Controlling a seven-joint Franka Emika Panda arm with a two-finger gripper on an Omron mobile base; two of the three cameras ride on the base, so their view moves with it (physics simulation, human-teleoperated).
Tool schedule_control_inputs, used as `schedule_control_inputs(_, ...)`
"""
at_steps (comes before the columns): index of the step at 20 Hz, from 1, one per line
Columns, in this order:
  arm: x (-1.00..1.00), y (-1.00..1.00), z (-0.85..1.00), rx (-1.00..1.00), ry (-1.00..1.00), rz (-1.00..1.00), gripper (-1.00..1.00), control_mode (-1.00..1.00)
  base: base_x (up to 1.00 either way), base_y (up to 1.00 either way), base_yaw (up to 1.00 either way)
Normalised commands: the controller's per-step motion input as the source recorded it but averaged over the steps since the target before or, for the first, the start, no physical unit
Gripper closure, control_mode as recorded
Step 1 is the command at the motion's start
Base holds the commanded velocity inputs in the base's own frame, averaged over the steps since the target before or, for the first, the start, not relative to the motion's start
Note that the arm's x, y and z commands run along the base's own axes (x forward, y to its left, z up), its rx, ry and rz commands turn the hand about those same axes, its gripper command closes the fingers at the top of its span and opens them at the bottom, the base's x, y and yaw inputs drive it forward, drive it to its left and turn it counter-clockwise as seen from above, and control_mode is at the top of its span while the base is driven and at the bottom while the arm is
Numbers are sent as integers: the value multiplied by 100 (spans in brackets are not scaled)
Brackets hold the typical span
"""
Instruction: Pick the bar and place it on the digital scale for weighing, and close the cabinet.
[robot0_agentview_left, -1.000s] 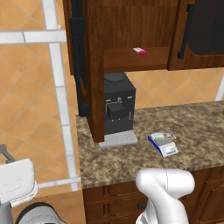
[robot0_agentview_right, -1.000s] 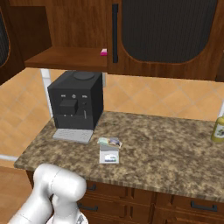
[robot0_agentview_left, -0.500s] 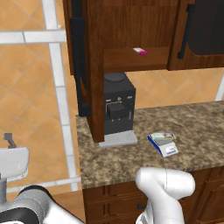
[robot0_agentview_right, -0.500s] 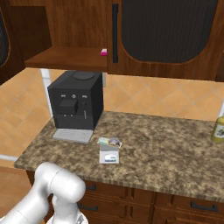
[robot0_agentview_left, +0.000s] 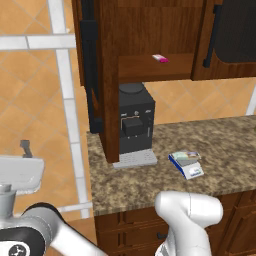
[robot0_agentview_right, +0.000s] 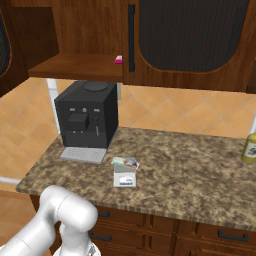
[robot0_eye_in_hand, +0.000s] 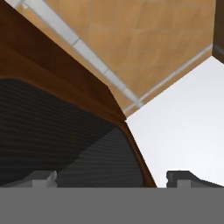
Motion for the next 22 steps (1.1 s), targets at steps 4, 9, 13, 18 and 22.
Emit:
schedule_control_inputs(4, 28, -71, 35, 9, 8, -3, -100, -100, 0, 0, 0)
schedule_control_inputs(9, 42, -64, 35, 4, 21, 0, -100, -100, 0, 0, 0)
schedule_control_inputs(13, 16, -73, 42, 4, 8, 0, -100, -100, 0, 0, 0)
schedule_control_inputs(18, 24, -84, 36, 8, 1, -1, -100, -100, 0, 0, 0)
schedule_control_inputs(22, 58, -100, 12, 19, 9, 0, -100, -100, 0, 0, 0)
